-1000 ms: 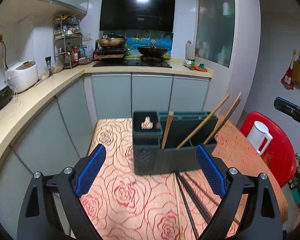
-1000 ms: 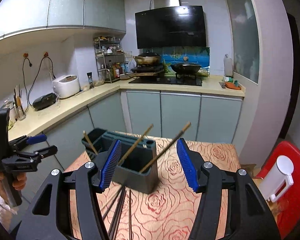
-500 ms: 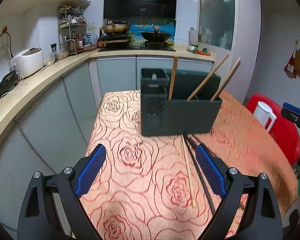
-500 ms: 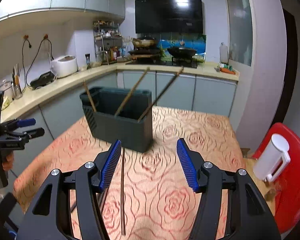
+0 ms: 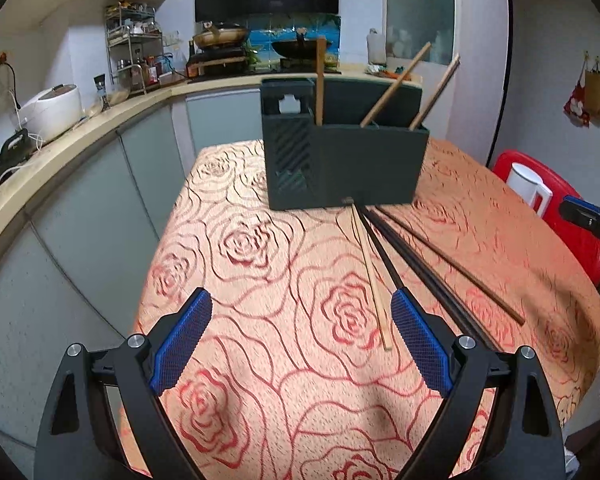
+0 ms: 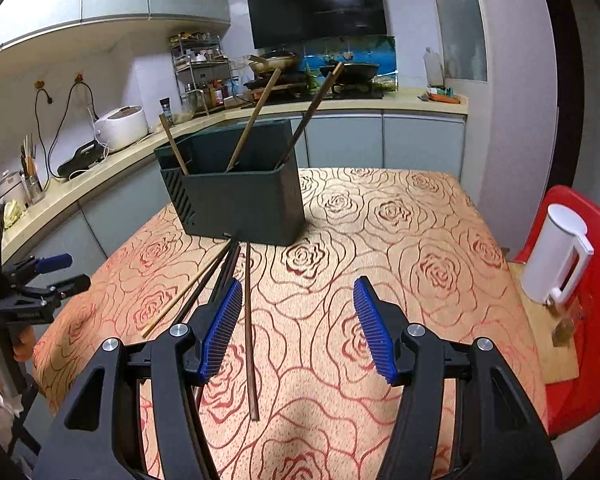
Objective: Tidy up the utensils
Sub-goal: 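Move both open tools back toward the chopsticks lying on the table, then close the left tool on a bamboo chopstick while the right tool grasps a brown one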
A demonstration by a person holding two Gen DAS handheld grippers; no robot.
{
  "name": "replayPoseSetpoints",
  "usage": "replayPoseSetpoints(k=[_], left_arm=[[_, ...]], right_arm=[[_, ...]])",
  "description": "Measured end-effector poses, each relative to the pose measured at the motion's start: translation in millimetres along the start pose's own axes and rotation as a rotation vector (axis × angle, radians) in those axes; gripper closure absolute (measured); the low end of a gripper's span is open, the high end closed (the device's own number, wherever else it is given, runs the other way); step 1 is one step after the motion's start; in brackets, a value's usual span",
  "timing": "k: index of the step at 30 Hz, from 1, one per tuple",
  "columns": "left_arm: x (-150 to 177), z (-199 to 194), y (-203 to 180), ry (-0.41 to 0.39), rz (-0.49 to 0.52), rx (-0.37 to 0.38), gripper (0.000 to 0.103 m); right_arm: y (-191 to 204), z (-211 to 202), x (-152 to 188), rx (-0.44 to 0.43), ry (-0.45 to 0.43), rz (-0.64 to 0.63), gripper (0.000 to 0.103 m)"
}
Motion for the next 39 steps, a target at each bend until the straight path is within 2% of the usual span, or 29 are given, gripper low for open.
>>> replayPoseSetpoints(k=[8, 12, 13, 18, 21, 25, 34, 37, 39], left_arm=[[24, 26, -25, 0.075, 0.052, -0.009, 0.015], [33, 40, -41, 0.111, 0.085, 0.010, 0.016], [33, 42, -44, 0.113, 0.090, 0.015, 0.018], [36, 57, -55, 0.152, 0.116, 0.034, 0.037], [36, 64, -59, 0.171, 0.117, 0.045, 0.043], [35, 70, -61, 0.192, 0.111, 0.063, 0.048], [32, 78, -62, 0.209, 0.100, 0.071, 0.049], [30, 80, -61, 0.208, 0.096, 0.062, 0.055], [29, 80, -61, 0.207, 0.095, 0.058, 0.065]], right_arm=[[-1, 10, 26, 0.014, 0.039, 0.000, 0.047], [-5, 16, 31, 0.021, 0.053, 0.004, 0.047], [-7, 16, 33, 0.022, 0.056, 0.007, 0.047], [-12, 21, 38, 0.024, 0.072, 0.018, 0.047], [-13, 22, 39, 0.026, 0.074, 0.019, 0.047], [-14, 22, 39, 0.027, 0.074, 0.023, 0.047], [-10, 25, 42, 0.022, 0.083, 0.015, 0.047], [-9, 27, 44, 0.022, 0.089, 0.012, 0.047], [-8, 28, 45, 0.021, 0.094, 0.010, 0.047]])
Point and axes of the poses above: each gripper's, at about its wrist camera, not at the fingertips, and z roughly the way its jaws point, y to its left, x to its underside, the point moved 8 cm from there along z, roughly the way its jaws point, and after that the axes turned 7 degrees about y, right-handed, at the moved point
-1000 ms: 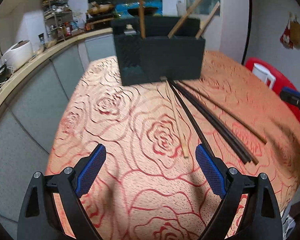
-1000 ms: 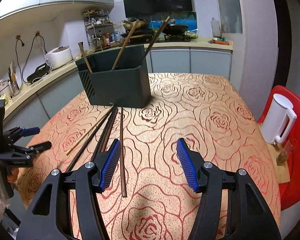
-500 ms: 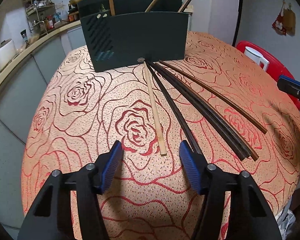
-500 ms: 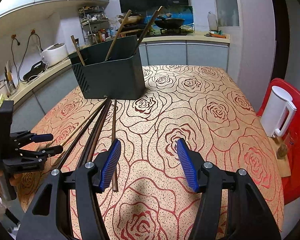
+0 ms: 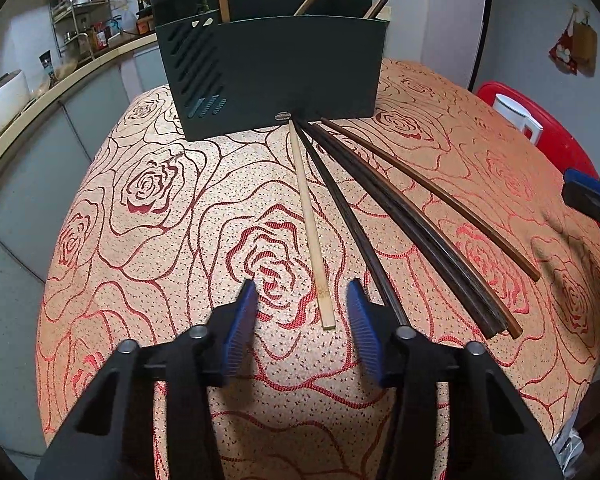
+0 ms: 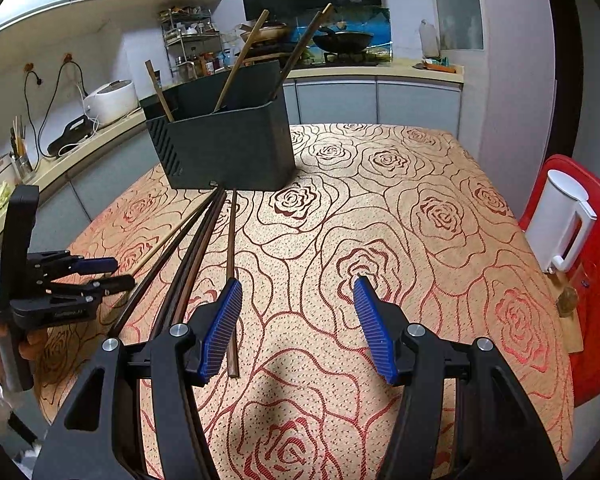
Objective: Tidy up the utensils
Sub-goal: 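Close the left tool on a bamboo chopstick while the right tool grasps a brown one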
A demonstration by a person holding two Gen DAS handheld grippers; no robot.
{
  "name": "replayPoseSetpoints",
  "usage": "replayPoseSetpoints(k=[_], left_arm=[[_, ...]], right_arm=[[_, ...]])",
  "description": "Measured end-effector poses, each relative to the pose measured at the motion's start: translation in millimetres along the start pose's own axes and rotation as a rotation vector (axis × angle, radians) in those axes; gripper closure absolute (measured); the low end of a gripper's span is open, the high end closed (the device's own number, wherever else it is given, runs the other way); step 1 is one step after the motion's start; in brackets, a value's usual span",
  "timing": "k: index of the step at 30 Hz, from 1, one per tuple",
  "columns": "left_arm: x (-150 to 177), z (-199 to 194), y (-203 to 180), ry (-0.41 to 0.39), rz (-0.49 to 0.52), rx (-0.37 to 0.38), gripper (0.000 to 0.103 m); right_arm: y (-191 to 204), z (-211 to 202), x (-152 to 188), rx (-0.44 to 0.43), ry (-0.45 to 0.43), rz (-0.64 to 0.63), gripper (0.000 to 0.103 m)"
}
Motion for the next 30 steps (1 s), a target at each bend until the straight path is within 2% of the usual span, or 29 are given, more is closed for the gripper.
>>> replayPoseSetpoints(k=[1, 3, 6, 16, 23, 30], left_arm=[[0, 0, 0, -0.001, 0.001, -0.001, 0.068], [0, -1, -1, -0.004, 0.005, 0.006, 0.082], [4, -4, 1, -0.006, 0.005, 0.007, 0.096], [25, -17, 10, -0.006, -0.040, 0.017, 0.096], [35, -22, 17, -0.025, -0.054, -0.005, 0.096], [37, -24, 18, -0.032, -0.062, 0.007, 0.096]], right_arm=[[1, 1, 1, 0.000, 0.004, -0.004, 0.047], [3, 2, 3, -0.003, 0.010, -0.007, 0.047], [6, 4, 5, -0.008, 0.019, -0.016, 0.047], [21, 8, 16, -0.021, 0.050, -0.068, 0.047], [40, 26, 36, -0.027, 0.124, -0.155, 0.062], [46, 35, 41, -0.013, 0.149, -0.186, 0.073]])
Point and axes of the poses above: each gripper's, at about its wrist camera, not at the fingertips, and z roughly the way its jaws point, y to its left, x to its underside, the point moved 8 cm from there along z, roughly the way its jaws point, and after that the axes turned 7 degrees about y, right-handed, at the moved point
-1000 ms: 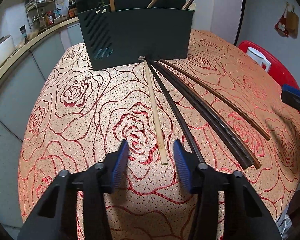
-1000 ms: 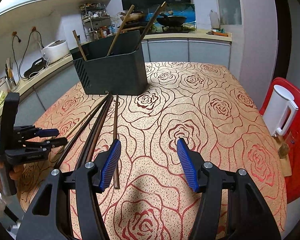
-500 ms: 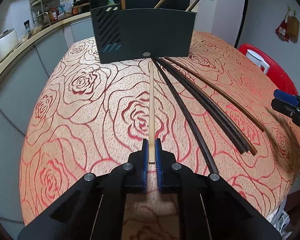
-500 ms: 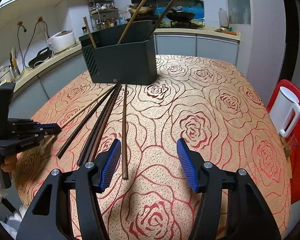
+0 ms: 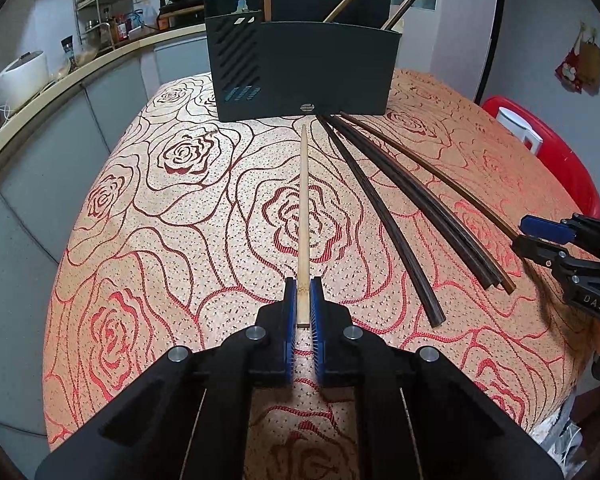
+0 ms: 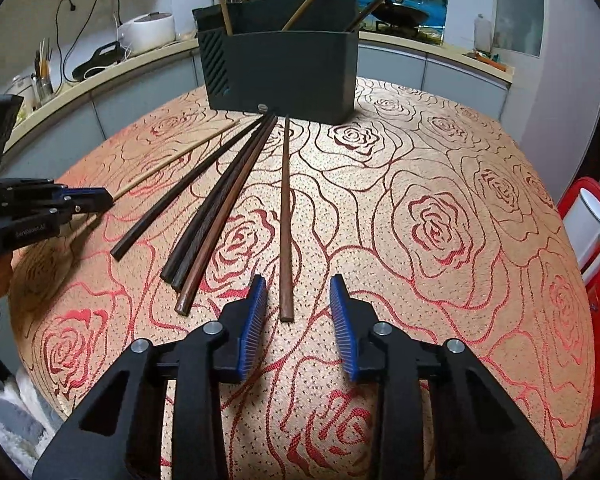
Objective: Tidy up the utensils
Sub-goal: 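Close the left tool on a bamboo chopstick while the right tool grasps a brown one, then lift both chopsticks and carry them over the caddy with both tools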
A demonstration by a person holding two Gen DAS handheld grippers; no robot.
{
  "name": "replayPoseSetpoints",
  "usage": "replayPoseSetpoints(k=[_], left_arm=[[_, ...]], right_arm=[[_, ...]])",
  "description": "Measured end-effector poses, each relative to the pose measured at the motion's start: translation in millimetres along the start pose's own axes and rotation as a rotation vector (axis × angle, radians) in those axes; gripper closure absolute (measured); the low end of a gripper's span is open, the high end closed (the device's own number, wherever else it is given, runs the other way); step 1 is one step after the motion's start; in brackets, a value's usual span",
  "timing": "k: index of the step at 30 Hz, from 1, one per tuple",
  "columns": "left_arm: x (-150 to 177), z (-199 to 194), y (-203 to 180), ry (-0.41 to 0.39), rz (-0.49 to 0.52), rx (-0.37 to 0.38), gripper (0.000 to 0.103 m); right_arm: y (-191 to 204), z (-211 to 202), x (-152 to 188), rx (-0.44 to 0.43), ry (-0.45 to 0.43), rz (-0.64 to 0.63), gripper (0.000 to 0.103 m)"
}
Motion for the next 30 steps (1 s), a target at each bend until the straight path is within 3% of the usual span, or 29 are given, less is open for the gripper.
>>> replayPoseSetpoints(k=[12, 21, 30], left_arm=[[0, 0, 0, -0.003, -0.007, 0.004, 0.096], [-2, -9, 6, -0.017, -0.015, -0.001, 0.096], [-20, -56, 14, -0.116, -0.007, -0.038, 0.096]], right_arm=[[2, 3, -4, -0.009, -0.005, 0.010, 0.094], [-4, -9, -6, -0.030, -0.015, 0.044, 0.095], [-16, -65, -31, -0.039, -0.153, 0.085, 0.096]])
Point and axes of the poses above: each gripper's, at about its wrist camera, not at the fingertips, and z roughly the way its jaws point, y to its left, x to its underside, the point moved 8 cm from there along z, roughly the way its jaws point, and after that the axes turned 7 degrees about y, right-handed, at the moved point
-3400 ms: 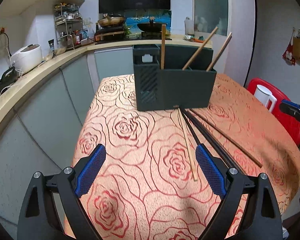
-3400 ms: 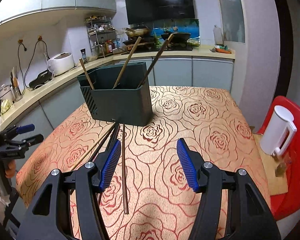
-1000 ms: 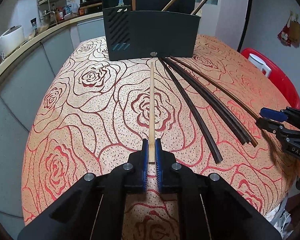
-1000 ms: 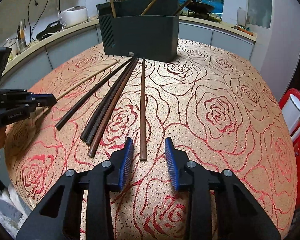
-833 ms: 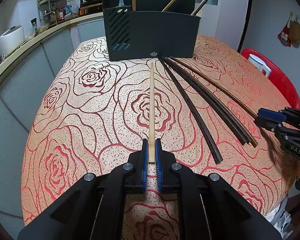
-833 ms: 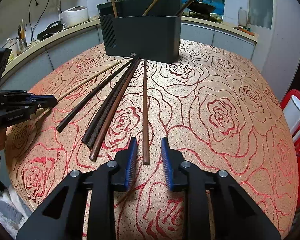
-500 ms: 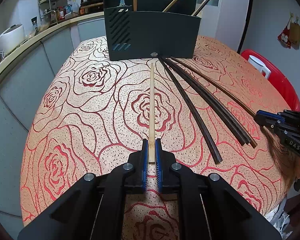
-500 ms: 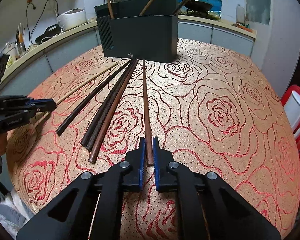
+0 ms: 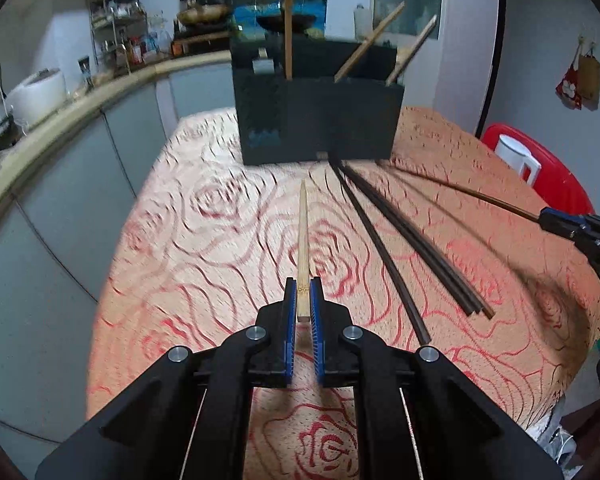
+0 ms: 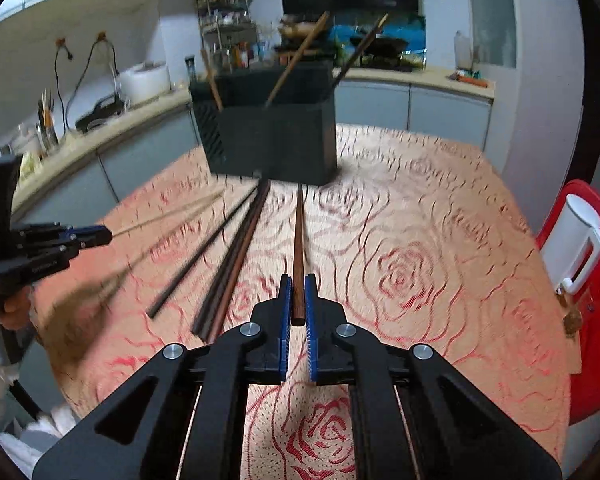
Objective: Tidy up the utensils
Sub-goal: 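Lift both chopsticks and carry them over the caddy with both tools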
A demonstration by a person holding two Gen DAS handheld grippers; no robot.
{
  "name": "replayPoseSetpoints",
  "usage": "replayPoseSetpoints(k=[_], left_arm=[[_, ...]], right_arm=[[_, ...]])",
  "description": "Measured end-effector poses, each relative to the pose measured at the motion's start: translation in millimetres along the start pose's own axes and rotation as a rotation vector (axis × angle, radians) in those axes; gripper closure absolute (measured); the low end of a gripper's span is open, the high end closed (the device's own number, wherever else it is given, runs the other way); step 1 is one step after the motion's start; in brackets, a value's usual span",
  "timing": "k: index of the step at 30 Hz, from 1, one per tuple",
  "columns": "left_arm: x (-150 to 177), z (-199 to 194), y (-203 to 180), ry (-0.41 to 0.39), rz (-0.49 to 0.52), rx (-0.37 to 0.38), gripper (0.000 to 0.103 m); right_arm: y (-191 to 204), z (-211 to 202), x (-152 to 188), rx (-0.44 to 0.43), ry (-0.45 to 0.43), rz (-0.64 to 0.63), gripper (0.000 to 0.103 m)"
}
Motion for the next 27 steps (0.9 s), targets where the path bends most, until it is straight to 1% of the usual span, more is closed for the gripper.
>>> replayPoseSetpoints(k=[4, 10, 14, 18, 22, 27], left_arm=[[-19, -27, 4, -0.065, 0.013, -0.007, 0.096], [-51, -57, 9, -0.128, 0.029, -0.016, 0.096], [-70, -72, 13, -0.164, 0.033, -0.027, 0.096], [-84, -80, 15, -0.183, 0.037, -0.033, 0.096], [-92, -80, 18, -0.179, 0.028, -0.025, 0.096], [-95, -76, 19, -0.174, 0.025, -0.025, 0.096]], right_arm=[[-2, -28, -21, -0.019, -0.074, 0.014, 0.096], [-7, -59, -57, -0.024, -0.163, 0.024, 0.096], [-9, -67, -77, -0.027, -0.192, 0.025, 0.096], [-8, -74, -97, -0.033, -0.216, 0.016, 0.096], [-5, -73, -114, -0.054, -0.219, 0.018, 0.096], [-2, -72, -122, -0.058, -0.210, 0.014, 0.096]])
Point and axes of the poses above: each gripper's, at about its wrist camera, not at the fingertips, and z roughly the way its jaws point, y to its left, x to its underside, the point moved 8 cm from there along z, roughly the way its jaws point, and after that the axes turned 7 degrees about y, right-handed, at the moved point
